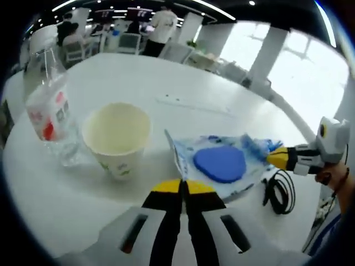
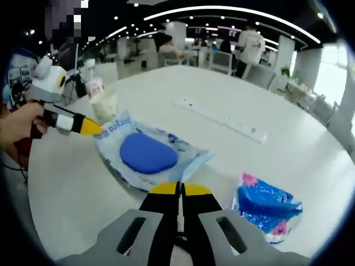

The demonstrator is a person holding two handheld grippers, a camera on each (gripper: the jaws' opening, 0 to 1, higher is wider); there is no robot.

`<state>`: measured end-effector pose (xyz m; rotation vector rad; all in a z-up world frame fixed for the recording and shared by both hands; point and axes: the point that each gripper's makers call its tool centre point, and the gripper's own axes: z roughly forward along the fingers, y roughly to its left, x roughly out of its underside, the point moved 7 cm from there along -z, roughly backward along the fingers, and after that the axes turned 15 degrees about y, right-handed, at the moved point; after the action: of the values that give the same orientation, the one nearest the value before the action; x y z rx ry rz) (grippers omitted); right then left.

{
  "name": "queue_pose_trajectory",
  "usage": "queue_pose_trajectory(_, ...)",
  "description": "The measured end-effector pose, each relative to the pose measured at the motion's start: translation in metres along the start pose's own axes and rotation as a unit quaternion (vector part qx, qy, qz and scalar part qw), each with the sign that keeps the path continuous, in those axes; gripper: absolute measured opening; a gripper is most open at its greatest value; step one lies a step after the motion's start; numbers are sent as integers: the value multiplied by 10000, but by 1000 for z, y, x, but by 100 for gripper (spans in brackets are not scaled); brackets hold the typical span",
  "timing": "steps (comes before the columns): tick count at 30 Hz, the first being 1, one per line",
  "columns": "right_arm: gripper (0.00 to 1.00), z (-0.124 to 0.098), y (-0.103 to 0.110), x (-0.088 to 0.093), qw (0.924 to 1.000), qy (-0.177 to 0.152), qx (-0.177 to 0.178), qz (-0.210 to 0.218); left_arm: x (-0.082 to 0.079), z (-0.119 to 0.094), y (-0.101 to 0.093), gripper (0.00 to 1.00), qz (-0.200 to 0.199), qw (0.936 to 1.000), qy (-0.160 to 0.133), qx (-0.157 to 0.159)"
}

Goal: Arrange the tabletop items into an orderly group along one side of the table until the central work area is clear of visible clutter.

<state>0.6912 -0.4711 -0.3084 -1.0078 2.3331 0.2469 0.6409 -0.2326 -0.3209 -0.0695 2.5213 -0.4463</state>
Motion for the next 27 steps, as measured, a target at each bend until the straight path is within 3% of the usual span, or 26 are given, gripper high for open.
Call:
queue_pose_trajectory(11,1,7,-2,1,9998,-54,72,180,-6,9,0,0,321,9984,-120,-450)
queue_pose_trajectory(13,1,9,-3,2,9998,8,142,140,-2,11,1,0,78,9992,-133,-373)
queue_pose_trajectory(18,2,12,2,6,9992,172,348,-64,4,17,4,0,149,9985,-164,-498)
queue_pose_trajectory(27,3,16,2,7,9970,342,609,-339,2,22,4,0,431,9967,-206,-662)
